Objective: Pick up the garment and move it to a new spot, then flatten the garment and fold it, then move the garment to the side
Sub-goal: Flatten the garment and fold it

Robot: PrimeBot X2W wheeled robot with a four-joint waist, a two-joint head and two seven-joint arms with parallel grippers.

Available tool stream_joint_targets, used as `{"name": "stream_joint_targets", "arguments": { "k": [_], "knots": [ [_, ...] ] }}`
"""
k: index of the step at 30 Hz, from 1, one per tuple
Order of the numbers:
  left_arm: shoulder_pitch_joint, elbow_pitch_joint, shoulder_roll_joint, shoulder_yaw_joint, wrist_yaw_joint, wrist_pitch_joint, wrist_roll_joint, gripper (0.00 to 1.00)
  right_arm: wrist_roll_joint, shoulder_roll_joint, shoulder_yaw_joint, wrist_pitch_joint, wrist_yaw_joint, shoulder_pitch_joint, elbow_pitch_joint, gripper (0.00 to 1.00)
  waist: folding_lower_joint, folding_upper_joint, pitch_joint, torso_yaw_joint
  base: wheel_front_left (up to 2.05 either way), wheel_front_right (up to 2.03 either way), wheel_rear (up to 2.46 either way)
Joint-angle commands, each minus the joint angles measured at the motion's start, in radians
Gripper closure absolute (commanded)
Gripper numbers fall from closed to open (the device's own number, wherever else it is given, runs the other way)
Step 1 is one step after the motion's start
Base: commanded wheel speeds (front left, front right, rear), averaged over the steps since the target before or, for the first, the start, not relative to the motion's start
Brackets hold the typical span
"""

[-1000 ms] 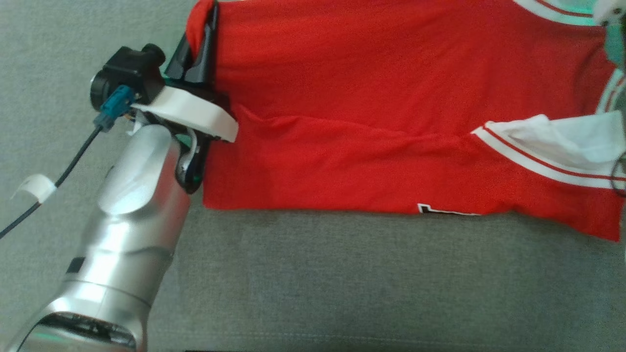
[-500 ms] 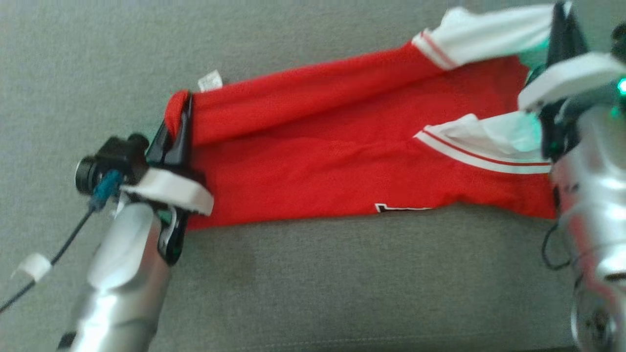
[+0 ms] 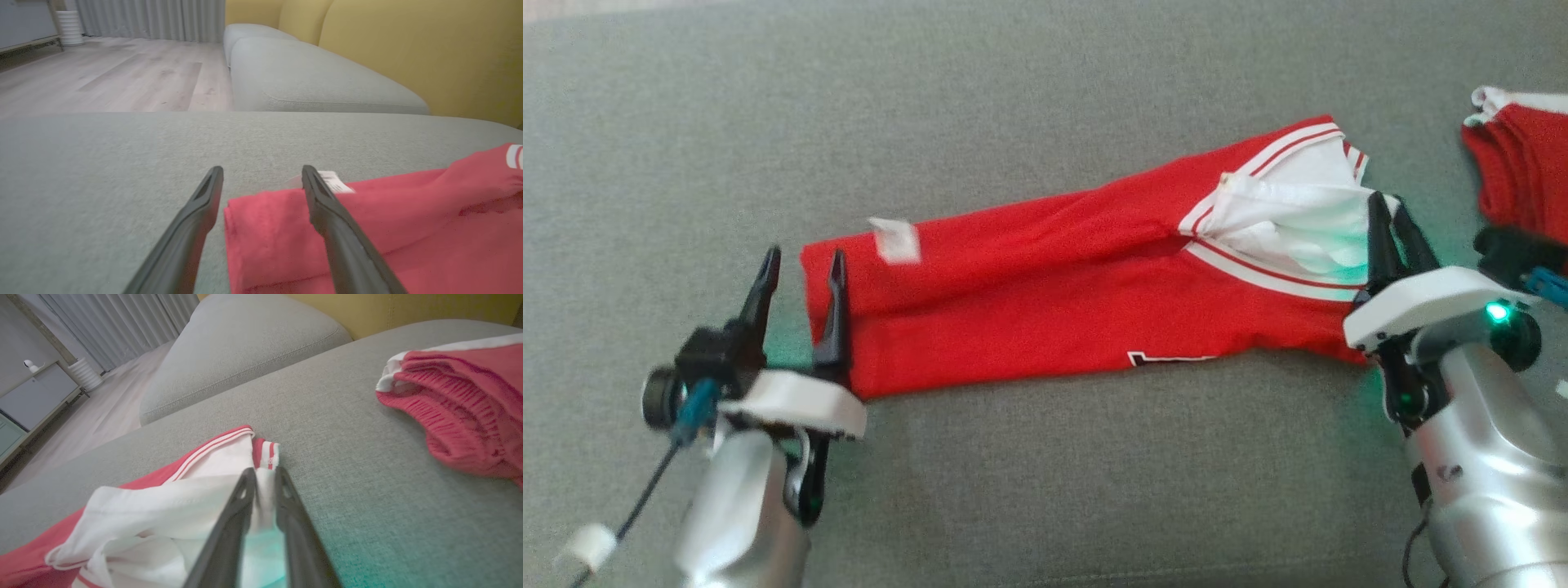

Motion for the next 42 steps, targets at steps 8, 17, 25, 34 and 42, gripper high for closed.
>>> {"name": "stream_joint_targets", "arguments": {
  "k": [8,17,25,34,42],
  "knots": [
    [0.181,-0.190,-0.057,0.187,0.083,-0.005,0.056,0.00,-0.011,0.001,-0.037,-0.063,0.000,0.088,-0.080,0.00,0.0001,-0.0001,-0.089,0.031,0.00,0.00,0.00],
    [0.324,-0.307,-0.069,0.111,0.125,-0.005,0.032,0.00,-0.162,0.016,-0.109,-0.089,0.000,0.091,-0.009,0.00,0.0001,-0.0001,-0.110,0.085,0.00,0.00,0.00],
    [0.312,-0.301,-0.069,0.080,0.122,-0.005,0.031,0.00,-0.245,0.002,-0.175,-0.057,0.000,0.025,0.127,0.00,0.0001,-0.0001,-0.090,0.130,0.00,0.00,0.00],
    [0.298,-0.296,-0.069,0.070,0.120,-0.005,0.023,0.00,-0.221,0.040,-0.179,-0.005,0.000,-0.018,0.265,0.00,0.0001,-0.0001,-0.067,0.163,0.00,0.00,0.00],
    [0.297,-0.296,-0.069,0.061,0.120,-0.005,0.017,0.00,-0.090,0.080,-0.058,0.022,0.000,0.011,0.252,1.00,0.0001,-0.0001,-0.069,0.164,0.00,0.00,0.00]
  ]
}}
